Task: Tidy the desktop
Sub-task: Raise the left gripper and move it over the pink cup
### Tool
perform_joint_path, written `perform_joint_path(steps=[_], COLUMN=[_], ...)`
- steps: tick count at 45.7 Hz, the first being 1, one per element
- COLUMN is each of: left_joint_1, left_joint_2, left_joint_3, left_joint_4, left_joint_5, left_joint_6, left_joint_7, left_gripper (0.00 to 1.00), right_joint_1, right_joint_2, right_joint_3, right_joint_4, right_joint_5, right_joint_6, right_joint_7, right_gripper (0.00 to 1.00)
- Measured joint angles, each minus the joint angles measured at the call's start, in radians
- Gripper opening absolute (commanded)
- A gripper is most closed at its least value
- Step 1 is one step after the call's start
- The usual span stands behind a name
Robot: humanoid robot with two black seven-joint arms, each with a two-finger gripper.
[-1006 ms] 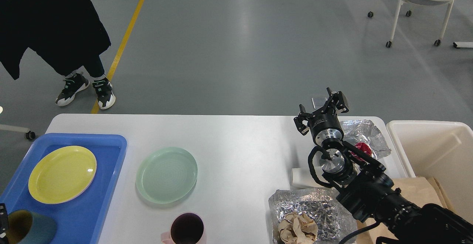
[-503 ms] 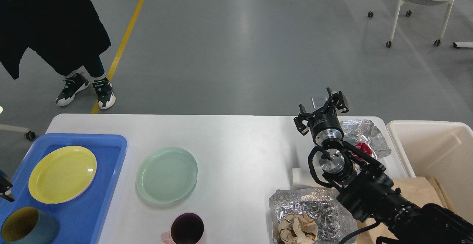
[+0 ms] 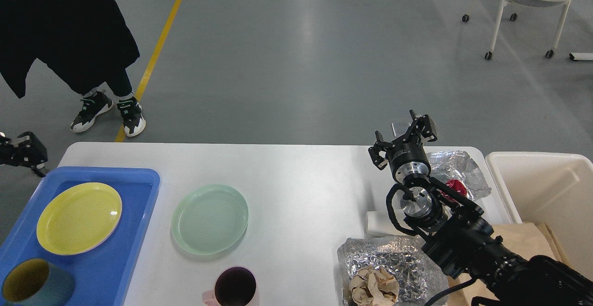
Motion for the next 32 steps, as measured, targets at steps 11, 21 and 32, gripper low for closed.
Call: perform_joint_path(steps=[11, 21, 32], left_joint_1=[-0.130, -0.212, -0.199], left_joint_2=[-0.270, -0.380, -0.415], left_joint_3=[-0.002, -0.007, -0.057], left_joint_4=[-0.065, -0.078, -0.086], left_joint_5=[-0.003, -0.003, -0.006], left_joint_6=[0.000, 0.000, 0.000], left_joint_7=[-0.007, -0.007, -0.009], left_gripper=[0.94, 0.94, 0.94], right_joint_1=[0.000, 0.000, 0.000], right_joint_2=[0.000, 0.000, 0.000], right_joint_3=[0.000, 0.000, 0.000], right_joint_4=[0.000, 0.000, 0.000], right_joint_5=[0.000, 0.000, 0.000], right_joint_6=[0.000, 0.000, 0.000], right_joint_7=[0.000, 0.000, 0.000], right_gripper=[1.00, 1.00, 1.00])
